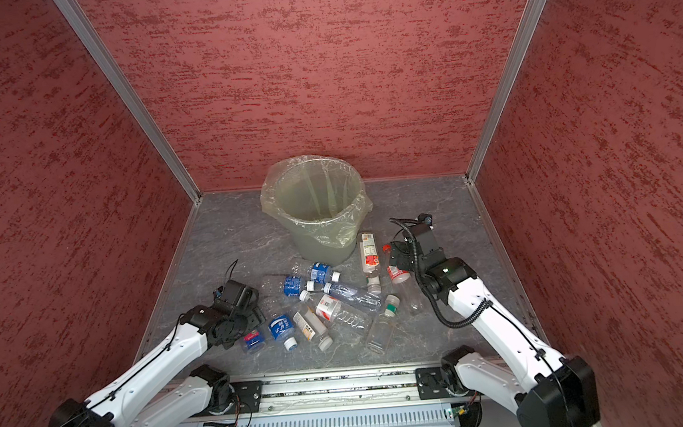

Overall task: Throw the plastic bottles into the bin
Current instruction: 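Close the left gripper on the FIJI bottle and lift it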

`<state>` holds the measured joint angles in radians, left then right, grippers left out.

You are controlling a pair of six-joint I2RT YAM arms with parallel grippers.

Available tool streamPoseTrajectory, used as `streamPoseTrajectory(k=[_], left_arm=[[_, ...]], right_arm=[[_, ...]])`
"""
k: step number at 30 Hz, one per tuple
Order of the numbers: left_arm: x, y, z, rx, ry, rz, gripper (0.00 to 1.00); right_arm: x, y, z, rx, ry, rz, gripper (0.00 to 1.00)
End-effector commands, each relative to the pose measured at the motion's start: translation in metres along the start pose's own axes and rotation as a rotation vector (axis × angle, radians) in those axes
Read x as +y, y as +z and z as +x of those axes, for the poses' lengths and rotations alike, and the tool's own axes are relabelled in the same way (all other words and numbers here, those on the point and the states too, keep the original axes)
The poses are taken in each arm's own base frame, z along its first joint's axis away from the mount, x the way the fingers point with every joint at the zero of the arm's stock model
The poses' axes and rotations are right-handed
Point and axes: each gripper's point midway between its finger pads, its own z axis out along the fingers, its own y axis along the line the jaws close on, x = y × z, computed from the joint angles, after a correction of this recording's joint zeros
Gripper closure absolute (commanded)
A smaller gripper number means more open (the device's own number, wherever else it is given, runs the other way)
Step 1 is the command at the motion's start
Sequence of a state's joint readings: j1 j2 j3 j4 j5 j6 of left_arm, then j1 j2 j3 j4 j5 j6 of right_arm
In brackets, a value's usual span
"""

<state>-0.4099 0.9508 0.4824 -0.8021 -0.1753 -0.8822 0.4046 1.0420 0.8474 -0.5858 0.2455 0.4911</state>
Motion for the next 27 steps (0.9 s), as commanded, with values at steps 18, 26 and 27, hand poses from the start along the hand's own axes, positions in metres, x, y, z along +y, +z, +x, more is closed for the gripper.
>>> streamPoseTrajectory(k=[18,26,27], left_arm=[[-0.004,-0.028,-0.011,-0.102,-0.013,0.138,0.41],[-0.009,-0.041,-0.019,-0.179,0.010,0.206,0.38],[-0.010,-0.044,-0.021,-0.194,0.010,0.219,0.38]], right_arm=[[0.012,-0.007,-0.018,-0.050,-0.012,-0.031,0.08],[0.021,-0.007,-0.012,-0.033,-0.059,-0.077,0.08],[0.022,-0.008,-0.012,-0.036,-0.059,-0.078,0.08]])
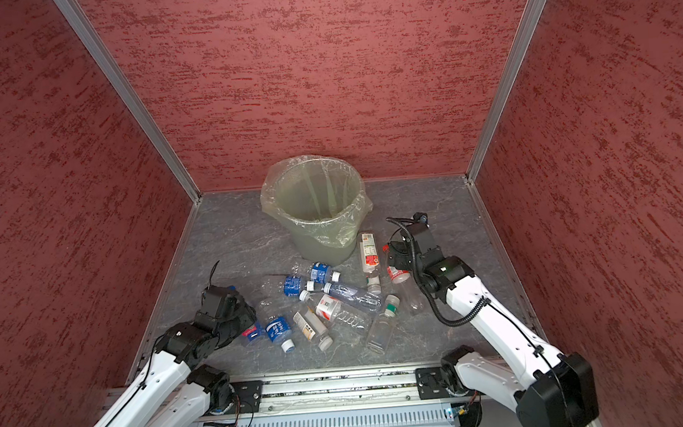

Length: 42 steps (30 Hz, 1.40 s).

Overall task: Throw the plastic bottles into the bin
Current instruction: 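Close the left gripper on the FIJI bottle and lift it, then carry the FIJI bottle over the bin with the left gripper and release it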

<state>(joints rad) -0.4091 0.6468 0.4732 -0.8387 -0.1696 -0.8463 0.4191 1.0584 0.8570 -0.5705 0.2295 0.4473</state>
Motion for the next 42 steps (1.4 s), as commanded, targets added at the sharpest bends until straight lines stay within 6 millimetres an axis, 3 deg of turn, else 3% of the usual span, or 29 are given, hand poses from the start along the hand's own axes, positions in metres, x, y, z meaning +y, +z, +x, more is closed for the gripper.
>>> streamPoseTrajectory(k=[1,10,16,22,32,37,42], left_arm=[[-0.001,-0.007,-0.008,-0.062,0.027,0.027,0.38],[-0.026,-0.031,-0.022,-0.159,0.093,0.185,0.38],[-0.058,-0.049,-0.024,-0.207,0.188,0.360,0.37],[-0.077,-0.070,-0.028,-0.265,0.258,0.459,0.37],[-0.110,-0.120,-0.034,-0.364,0.394,0.629,0.36],[-0.123,-0.143,-0.043,-0.410,0.413,0.665,0.35],[-0.149,-0.174,-0.057,-0.458,0.468,0.712,0.35]], right_arm=[[0.012,-0.009,-0.012,-0.041,-0.009,-0.050,0.09],[0.015,-0.006,-0.004,-0.026,-0.010,-0.068,0.10],[0.016,-0.004,-0.002,-0.021,-0.015,-0.067,0.10],[0.016,-0.003,-0.002,-0.019,-0.009,-0.064,0.10],[0.017,0.001,0.000,-0.006,-0.002,-0.059,0.10],[0.017,0.002,0.000,-0.005,-0.004,-0.061,0.11],[0.016,0.001,0.001,-0.006,-0.004,-0.061,0.11]])
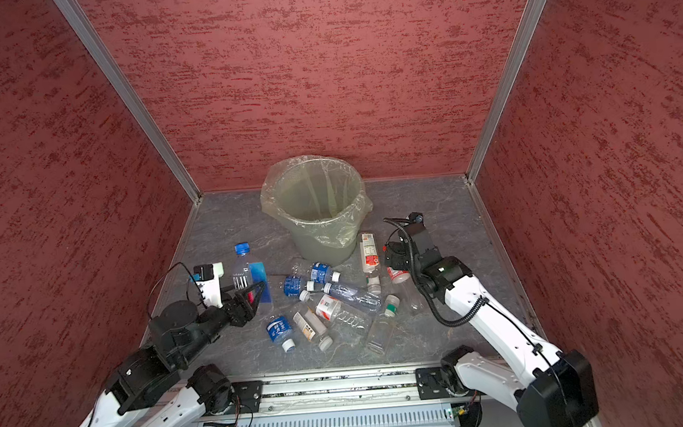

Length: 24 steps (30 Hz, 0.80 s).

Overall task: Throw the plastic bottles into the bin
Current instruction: 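Carry the FIJI bottle over the bin with the left gripper and release it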

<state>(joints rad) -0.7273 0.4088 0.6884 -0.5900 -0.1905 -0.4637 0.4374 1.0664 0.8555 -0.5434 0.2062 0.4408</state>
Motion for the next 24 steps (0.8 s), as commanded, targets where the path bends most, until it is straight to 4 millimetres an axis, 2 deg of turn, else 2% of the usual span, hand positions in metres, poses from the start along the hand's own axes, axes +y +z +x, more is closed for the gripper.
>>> streamPoseTrajectory(k=[1,5,7,10,12,13,14,15,16,17,19,21,24], left_arm=[[-0.024,-0.004,-0.037,-0.090,0.064,0.049,0.35],[-0.058,0.010,-0.078,-0.149,0.139,0.107,0.35],[-0.080,0.029,-0.099,-0.156,0.183,0.136,0.36],[-0.109,0.068,-0.138,-0.173,0.204,0.194,0.36],[-0.117,0.096,-0.169,-0.190,0.190,0.219,0.35],[-0.117,0.113,-0.184,-0.194,0.176,0.222,0.34],[-0.117,0.129,-0.201,-0.204,0.166,0.240,0.28],[-0.114,0.143,-0.213,-0.205,0.155,0.239,0.19],[-0.108,0.160,-0.223,-0.192,0.133,0.225,0.03],[-0.103,0.175,-0.229,-0.162,0.115,0.220,0.00],[-0.087,0.195,-0.231,-0.118,0.086,0.163,0.01],[-0.081,0.193,-0.233,-0.134,0.079,0.142,0.00],[-0.081,0.176,-0.241,-0.198,0.086,0.144,0.00]], right_arm=[[0.005,0.000,0.000,-0.009,0.011,-0.020,0.11],[0.005,-0.002,-0.001,-0.014,0.009,-0.023,0.11],[0.006,-0.004,-0.002,-0.014,0.005,-0.026,0.11],[0.006,-0.008,-0.003,-0.024,0.008,-0.030,0.11],[0.005,-0.011,-0.003,-0.030,0.015,-0.035,0.11],[0.005,-0.012,-0.003,-0.032,0.018,-0.038,0.11],[0.004,-0.013,-0.002,-0.032,0.022,-0.039,0.11],[0.003,-0.014,0.000,-0.031,0.025,-0.040,0.11],[0.003,-0.015,0.000,-0.033,0.029,-0.040,0.11],[0.001,-0.017,0.000,-0.035,0.031,-0.038,0.11],[-0.001,-0.021,0.000,-0.042,0.034,-0.032,0.10],[-0.004,-0.026,0.000,-0.051,0.034,-0.025,0.09],[-0.007,-0.028,0.001,-0.052,0.027,-0.016,0.08]])
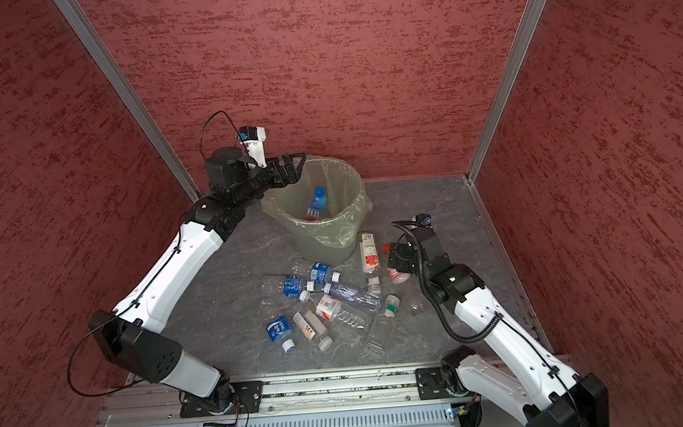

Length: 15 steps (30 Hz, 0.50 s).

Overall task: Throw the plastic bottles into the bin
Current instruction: 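Carry the FIJI bottle over the bin with the left gripper and release it, then lower the left gripper to the pile while the right descends onto the cola bottle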

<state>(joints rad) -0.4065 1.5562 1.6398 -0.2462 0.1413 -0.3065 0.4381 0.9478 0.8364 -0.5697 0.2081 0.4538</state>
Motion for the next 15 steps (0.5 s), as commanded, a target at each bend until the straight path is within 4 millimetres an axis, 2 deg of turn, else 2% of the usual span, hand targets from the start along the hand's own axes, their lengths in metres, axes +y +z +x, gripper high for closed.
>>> streamPoseTrajectory(k=[1,8,12,15], left_arm=[[-0.021,-0.034,-0.031,-0.087,0.007,0.054,0.00],[-0.020,-0.073,-0.031,-0.095,0.023,0.029,0.01],[-0.012,-0.095,-0.019,-0.066,0.024,0.002,0.00],[-0.007,-0.108,-0.002,-0.031,0.016,-0.005,0.00]], right_arm=[[-0.004,-0.001,0.009,0.019,-0.006,0.018,0.08],[-0.007,0.022,0.035,0.140,-0.034,0.050,0.08],[-0.012,0.032,0.051,0.207,-0.035,0.085,0.10],[-0.013,0.037,0.057,0.239,-0.033,0.093,0.12]])
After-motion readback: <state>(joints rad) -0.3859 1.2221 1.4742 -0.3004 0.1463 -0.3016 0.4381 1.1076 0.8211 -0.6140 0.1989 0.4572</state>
